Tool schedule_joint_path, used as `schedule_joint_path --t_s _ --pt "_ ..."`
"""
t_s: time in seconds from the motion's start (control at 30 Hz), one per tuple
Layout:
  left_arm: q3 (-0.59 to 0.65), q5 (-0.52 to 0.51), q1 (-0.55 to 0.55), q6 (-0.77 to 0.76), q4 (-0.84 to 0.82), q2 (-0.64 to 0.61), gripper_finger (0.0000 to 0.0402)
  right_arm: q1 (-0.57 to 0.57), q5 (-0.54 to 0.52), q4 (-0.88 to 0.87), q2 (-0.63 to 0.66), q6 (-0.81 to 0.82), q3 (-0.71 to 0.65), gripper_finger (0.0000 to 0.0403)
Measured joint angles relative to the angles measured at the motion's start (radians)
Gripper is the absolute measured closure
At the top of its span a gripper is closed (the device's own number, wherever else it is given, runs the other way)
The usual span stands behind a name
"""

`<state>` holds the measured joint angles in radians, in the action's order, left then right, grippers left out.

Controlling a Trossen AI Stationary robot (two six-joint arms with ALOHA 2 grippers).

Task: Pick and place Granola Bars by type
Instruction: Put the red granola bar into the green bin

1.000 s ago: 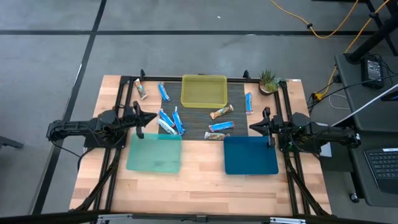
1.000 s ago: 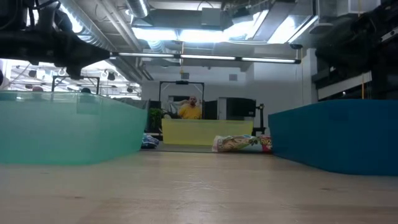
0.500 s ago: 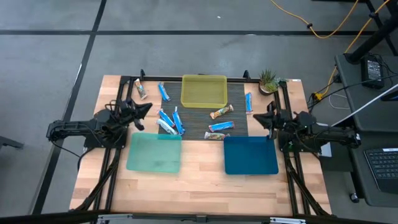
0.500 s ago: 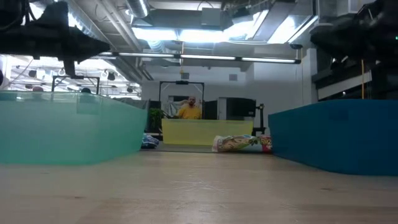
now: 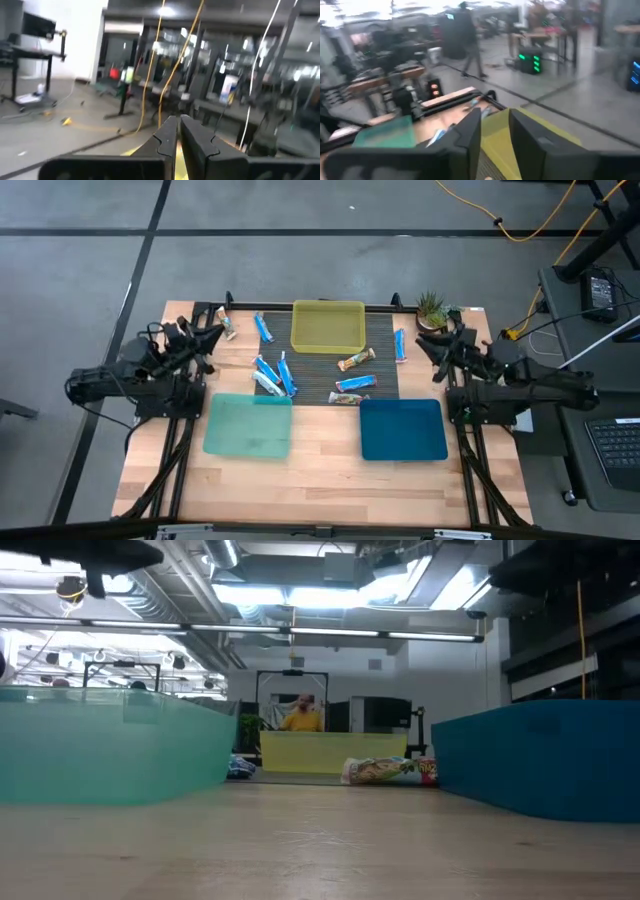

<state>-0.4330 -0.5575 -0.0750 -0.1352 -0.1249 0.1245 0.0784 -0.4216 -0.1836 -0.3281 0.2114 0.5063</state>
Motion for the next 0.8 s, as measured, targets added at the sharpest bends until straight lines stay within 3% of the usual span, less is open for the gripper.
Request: schedule_joint_path --t_s 0.17,0.33,0.43,0.6,0.8 --pt "-0.181 -0.019 0.0 0.001 -0.181 0.168 0.0384 0.006 -0.049 -0.038 -0.126 0.02 0.139 0.0274" --pt "-0.292 -0.077 -0.003 0.027 -0.196 0.353 0.0384 0.064 -0.047 -0.135 -0.221 0.018 0.245 0.0268" --pt "-0.341 -0.081 -0.034 0.026 -0.203 0.453 0.0384 0.116 0.012 -0.188 -0.271 0.015 0.283 0.0264" --pt "-0.416 0.041 -0.12 -0.046 -0.212 0.595 0.0374 0.205 0.19 -0.204 -0.336 -0.041 0.306 0.0258" --pt "-0.484 0.22 -0.218 -0.116 -0.296 0.729 0.0317 0.285 0.314 -0.205 -0.395 -0.162 0.342 0.0257"
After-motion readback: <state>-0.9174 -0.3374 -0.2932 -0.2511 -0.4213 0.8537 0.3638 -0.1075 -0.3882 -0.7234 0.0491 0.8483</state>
